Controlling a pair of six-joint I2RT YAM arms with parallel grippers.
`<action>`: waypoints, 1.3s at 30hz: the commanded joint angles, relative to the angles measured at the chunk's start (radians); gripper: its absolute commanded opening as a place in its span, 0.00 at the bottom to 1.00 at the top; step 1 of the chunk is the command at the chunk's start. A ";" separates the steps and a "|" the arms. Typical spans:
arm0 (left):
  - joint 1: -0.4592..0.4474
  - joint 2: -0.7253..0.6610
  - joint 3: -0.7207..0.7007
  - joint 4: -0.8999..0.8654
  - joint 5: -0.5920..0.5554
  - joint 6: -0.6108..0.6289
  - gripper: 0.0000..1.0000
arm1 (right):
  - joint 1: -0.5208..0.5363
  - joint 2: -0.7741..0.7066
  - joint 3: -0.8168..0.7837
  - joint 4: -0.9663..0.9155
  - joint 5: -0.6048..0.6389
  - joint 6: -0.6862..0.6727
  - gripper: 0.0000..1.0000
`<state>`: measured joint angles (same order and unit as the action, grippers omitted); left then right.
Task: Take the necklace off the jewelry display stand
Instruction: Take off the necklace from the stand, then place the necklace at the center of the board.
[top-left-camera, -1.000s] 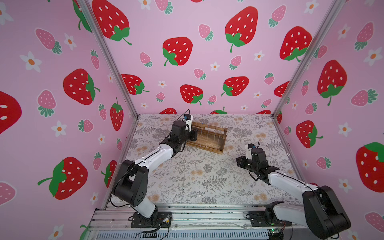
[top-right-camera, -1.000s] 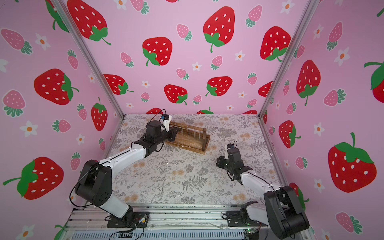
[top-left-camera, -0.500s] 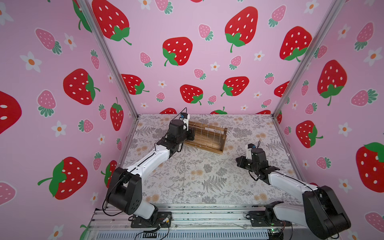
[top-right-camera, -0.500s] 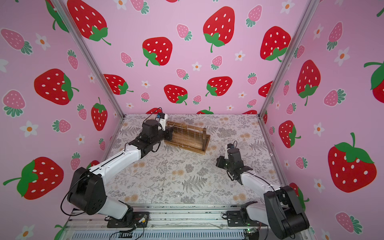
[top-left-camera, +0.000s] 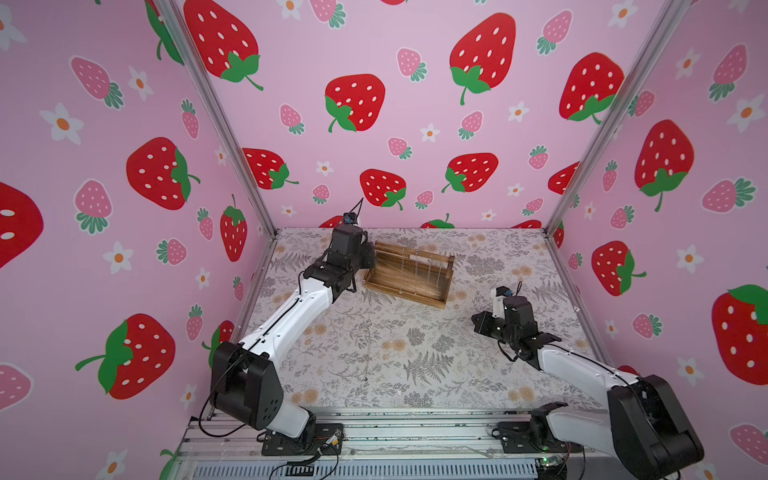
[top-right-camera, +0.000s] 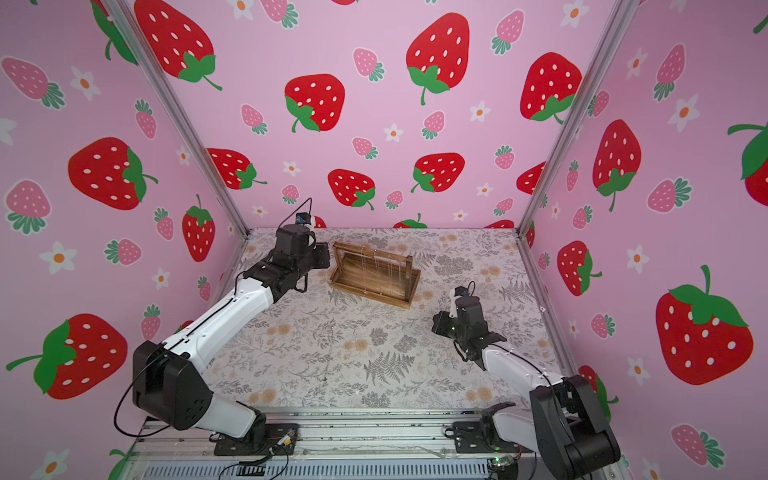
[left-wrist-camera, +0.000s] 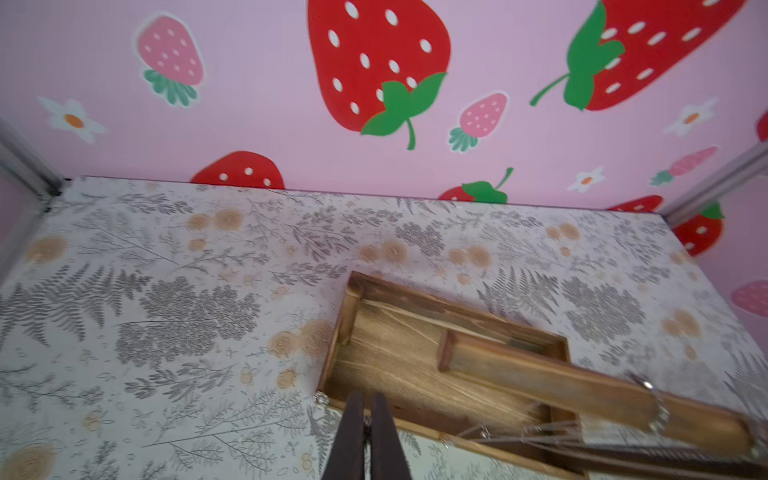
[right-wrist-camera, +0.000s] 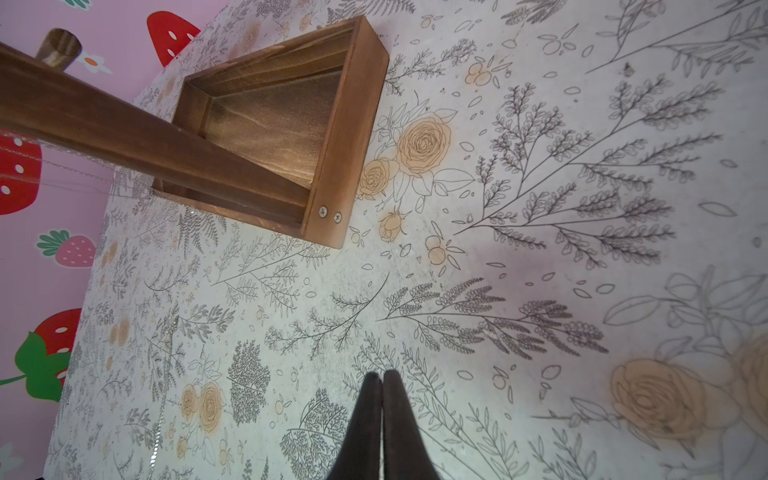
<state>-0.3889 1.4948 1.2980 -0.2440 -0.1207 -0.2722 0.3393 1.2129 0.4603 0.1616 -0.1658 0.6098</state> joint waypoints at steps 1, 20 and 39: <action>-0.016 -0.093 -0.015 -0.096 0.230 -0.003 0.00 | -0.005 -0.013 -0.009 0.023 -0.035 -0.006 0.07; -0.120 -0.528 -0.257 -0.110 0.894 -0.249 0.00 | 0.269 -0.350 0.312 -0.192 -0.757 -0.221 0.57; -0.309 -0.431 -0.285 0.093 1.062 -0.360 0.00 | 0.478 -0.241 0.430 -0.250 -0.661 -0.358 0.53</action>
<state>-0.6754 1.0607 0.9924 -0.1940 0.9321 -0.6308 0.8001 0.9730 0.8467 -0.0845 -0.8562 0.2825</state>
